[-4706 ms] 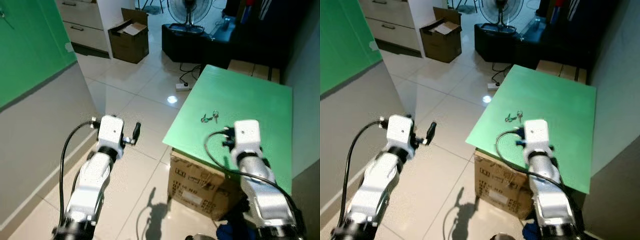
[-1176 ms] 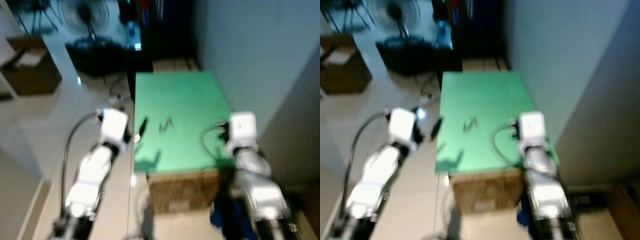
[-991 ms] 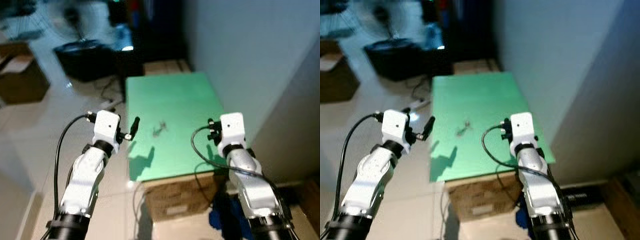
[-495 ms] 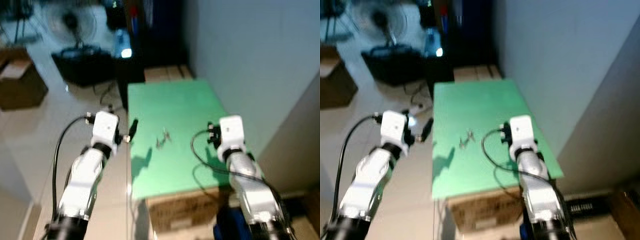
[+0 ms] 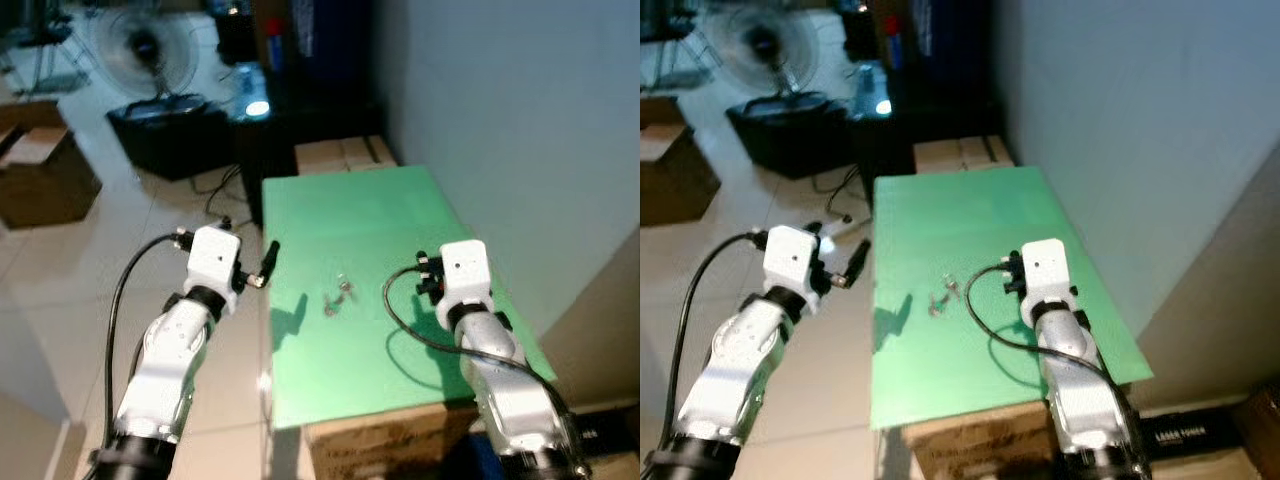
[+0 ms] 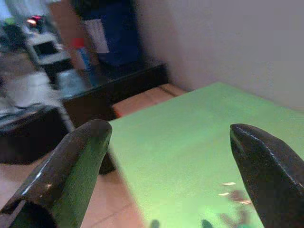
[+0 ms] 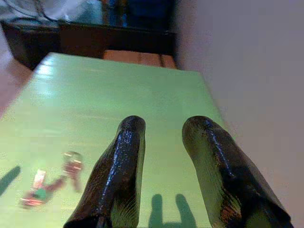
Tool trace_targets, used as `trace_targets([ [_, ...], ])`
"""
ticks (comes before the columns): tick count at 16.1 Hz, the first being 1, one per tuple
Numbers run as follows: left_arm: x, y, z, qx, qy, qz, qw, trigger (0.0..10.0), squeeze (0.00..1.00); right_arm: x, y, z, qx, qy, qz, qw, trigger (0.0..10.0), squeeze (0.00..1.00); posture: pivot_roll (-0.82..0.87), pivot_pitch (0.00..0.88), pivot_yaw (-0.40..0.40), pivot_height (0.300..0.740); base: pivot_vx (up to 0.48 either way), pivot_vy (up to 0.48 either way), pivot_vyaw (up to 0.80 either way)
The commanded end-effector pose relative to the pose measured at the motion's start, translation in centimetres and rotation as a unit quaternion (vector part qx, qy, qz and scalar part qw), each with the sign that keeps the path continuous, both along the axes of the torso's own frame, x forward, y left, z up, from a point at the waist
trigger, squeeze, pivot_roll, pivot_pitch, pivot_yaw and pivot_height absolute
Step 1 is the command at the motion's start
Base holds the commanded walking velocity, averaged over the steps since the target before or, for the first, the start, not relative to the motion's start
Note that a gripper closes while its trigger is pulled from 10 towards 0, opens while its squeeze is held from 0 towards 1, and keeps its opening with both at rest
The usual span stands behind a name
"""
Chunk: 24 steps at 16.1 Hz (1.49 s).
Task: Hang keys on a hook
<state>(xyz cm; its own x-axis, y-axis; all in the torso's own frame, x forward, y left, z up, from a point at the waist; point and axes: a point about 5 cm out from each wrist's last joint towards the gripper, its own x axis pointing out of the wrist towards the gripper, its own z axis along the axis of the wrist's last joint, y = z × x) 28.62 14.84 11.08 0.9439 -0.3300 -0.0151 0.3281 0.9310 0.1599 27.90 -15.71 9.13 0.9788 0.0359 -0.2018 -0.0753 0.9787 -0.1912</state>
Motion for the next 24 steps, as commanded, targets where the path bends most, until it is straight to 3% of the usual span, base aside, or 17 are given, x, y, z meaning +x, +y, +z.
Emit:
trace_targets([
  [1,-0.1,-0.1,0.1,0.01,0.003,-0.009,1.0,10.0,0.0,0.0,-0.1,0.1,0.007,0.006,-0.007,1.0,10.0,0.0,-0.06,0.0,0.06,0.74,0.0,0.0,0.0],
  [4,-0.3,0.3,0.0,0.018,0.004,-0.009,1.0,10.0,0.0,0.0,-0.2,-0.2,0.032,0.018,-0.017,0.999,10.0,0.0,-0.04,0.0,0.063,0.74,0.0,0.0,0.0],
  [5,-0.3,0.6,0.1,0.021,0.004,-0.008,1.0,10.0,0.0,0.0,-0.1,-0.2,0.041,0.019,-0.013,0.999,10.0,0.13,-0.04,0.0,0.067,0.74,0.0,0.0,0.0],
  [6,-0.4,0.7,0.1,0.025,0.005,-0.009,1.0,10.0,0.0,0.0,0.0,-0.2,0.047,0.021,-0.008,0.999,10.0,1.0,-0.04,0.0,0.071,0.74,0.0,0.0,0.0],
  [9,-0.5,1.2,0.1,0.04,0.012,-0.015,0.999,10.0,0.0,0.9,0.3,-0.8,0.057,0.03,0.013,0.998,10.0,1.0,-0.04,0.01,0.093,0.74,0.0,0.0,0.0],
  [12,-0.6,1.7,0.7,0.055,0.013,-0.024,0.998,10.0,0.0,4.1,1.4,-1.4,0.057,0.04,0.084,0.994,10.0,1.0,0.0,0.056,0.11,0.74,0.0,0.0,0.0],
  [14,-1.2,2.8,2.0,0.072,0.008,-0.029,0.997,10.0,0.0,6.4,1.9,-1.5,0.053,0.067,0.125,0.988,10.0,1.0,0.07,0.132,0.112,0.74,0.0,0.0,0.0],
  [16,-1.7,3.6,3.1,0.087,0.007,-0.033,0.996,10.0,0.0,7.3,2.3,-1.4,0.042,0.083,0.147,0.985,10.0,1.0,0.11,0.171,0.112,0.74,0.0,0.0,0.0],
  [18,-3.2,4.7,5.2,0.095,0.015,-0.06,0.994,10.0,0.0,8.2,3.2,-0.8,0.02,0.099,0.187,0.977,10.0,1.0,0.19,0.278,0.116,0.74,0.0,0.0,0.0],
  [19,-3.5,4.7,5.4,0.094,0.019,-0.067,0.993,10.0,0.0,8.4,3.3,-0.7,0.017,0.1,0.189,0.977,10.0,1.0,0.19,0.286,0.116,0.74,0.0,0.0,0.0],
  [22,-6.6,4.4,6.7,0.106,0.056,-0.144,0.982,10.0,0.0,9.5,3.8,0.7,0.009,0.104,0.199,0.974,10.0,1.0,0.23,0.397,0.1,0.74,0.0,0.0,0.0],
  [24,-7.3,4.4,7.7,0.107,0.065,-0.143,0.982,10.0,0.0,10.1,3.8,1.7,-0.012,0.109,0.208,0.972,10.0,1.0,0.23,0.431,0.083,0.74,0.0,0.0,0.0],
])
